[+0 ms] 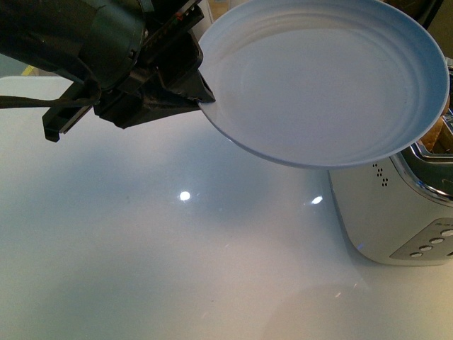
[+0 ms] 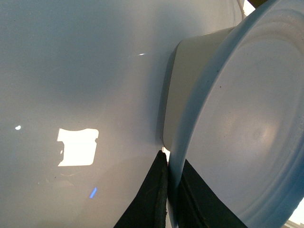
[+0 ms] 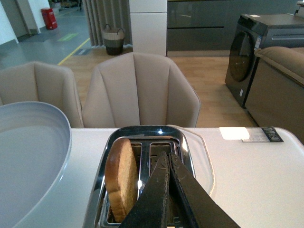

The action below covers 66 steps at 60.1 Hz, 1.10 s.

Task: Left arm holds plate, right arm toasts bread

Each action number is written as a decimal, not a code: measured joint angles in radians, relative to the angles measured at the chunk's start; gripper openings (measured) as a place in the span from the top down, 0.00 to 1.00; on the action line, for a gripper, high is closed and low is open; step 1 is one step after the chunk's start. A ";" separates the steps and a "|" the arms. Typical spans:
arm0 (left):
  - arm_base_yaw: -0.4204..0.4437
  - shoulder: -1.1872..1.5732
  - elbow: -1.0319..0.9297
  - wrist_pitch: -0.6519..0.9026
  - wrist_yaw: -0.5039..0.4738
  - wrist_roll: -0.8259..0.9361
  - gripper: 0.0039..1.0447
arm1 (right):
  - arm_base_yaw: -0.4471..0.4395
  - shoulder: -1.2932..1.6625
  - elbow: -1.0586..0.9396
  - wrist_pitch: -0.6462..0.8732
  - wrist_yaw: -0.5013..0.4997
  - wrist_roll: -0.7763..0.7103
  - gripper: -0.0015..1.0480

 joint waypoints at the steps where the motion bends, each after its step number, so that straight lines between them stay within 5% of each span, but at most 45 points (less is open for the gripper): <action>1: 0.000 0.000 0.000 0.000 0.000 0.000 0.97 | 0.000 -0.009 -0.006 -0.003 0.000 0.000 0.98; 66: 0.002 0.000 0.000 -0.007 -0.012 0.010 0.97 | 0.000 -0.443 -0.118 -0.299 0.000 0.000 0.98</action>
